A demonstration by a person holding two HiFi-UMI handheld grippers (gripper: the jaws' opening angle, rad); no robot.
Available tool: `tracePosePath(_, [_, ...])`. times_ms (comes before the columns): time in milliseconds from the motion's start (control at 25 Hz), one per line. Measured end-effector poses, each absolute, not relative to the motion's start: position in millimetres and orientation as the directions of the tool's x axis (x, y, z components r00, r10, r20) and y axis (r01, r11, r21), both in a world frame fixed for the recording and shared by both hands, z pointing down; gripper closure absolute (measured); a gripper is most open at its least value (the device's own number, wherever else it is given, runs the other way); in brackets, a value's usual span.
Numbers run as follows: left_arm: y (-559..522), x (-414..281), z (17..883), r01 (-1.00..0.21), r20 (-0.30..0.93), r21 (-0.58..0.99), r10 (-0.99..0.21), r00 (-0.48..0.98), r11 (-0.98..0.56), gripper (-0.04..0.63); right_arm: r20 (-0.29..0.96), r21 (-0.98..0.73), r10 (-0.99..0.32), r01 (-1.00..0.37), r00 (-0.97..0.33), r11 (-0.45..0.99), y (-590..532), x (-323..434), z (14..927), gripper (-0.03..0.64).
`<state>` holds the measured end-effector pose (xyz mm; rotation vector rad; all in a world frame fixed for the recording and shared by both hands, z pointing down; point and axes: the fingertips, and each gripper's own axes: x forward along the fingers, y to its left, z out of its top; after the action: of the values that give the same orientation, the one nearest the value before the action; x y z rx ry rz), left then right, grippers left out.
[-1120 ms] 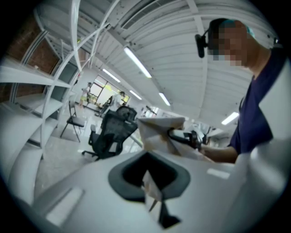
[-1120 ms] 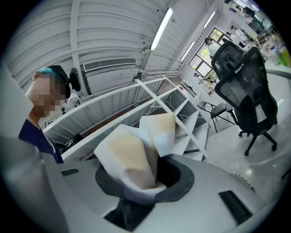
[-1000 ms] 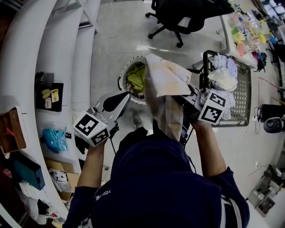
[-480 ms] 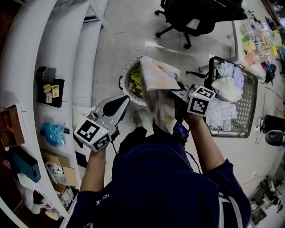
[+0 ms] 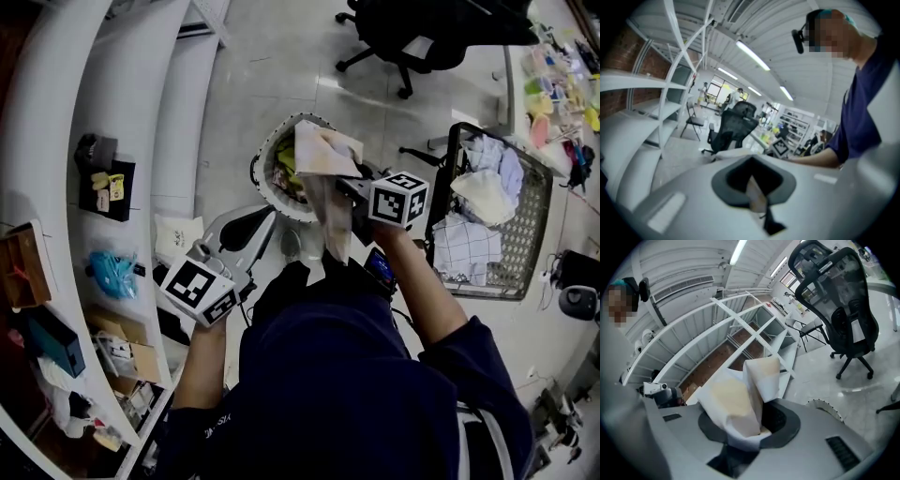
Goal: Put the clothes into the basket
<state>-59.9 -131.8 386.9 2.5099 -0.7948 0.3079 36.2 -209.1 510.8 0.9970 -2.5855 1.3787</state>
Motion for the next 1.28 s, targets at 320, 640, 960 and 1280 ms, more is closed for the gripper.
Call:
tracePosePath(320, [-127, -65, 393, -0.633, 0.387, 0.383, -0.506, 0.771, -0.672, 0.592, 0.438, -0.721, -0.48, -0.616, -0.76, 0.317, -227, 29, 581, 0.499])
tracePosePath(640, [-122, -69, 405, -0.661, 0.418, 0.393, -0.516, 0.748, -0.639, 0.592, 0.545, -0.689, -0.429, -0.677, -0.72, 0.26, -242, 18, 649, 0.499])
tracePosePath(960, [-122, -70, 415, -0.668, 0.431, 0.411, -0.514, 0.742, -0.62, 0.592, 0.622, -0.67, -0.361, -0.711, -0.694, 0.213, -247, 8, 704, 0.499])
tracePosePath(1280, [-119, -77, 433, -0.683, 0.457, 0.443, -0.509, 0.729, -0.581, 0.592, 0.693, -0.633, -0.318, -0.757, -0.647, 0.161, -250, 15, 756, 0.499])
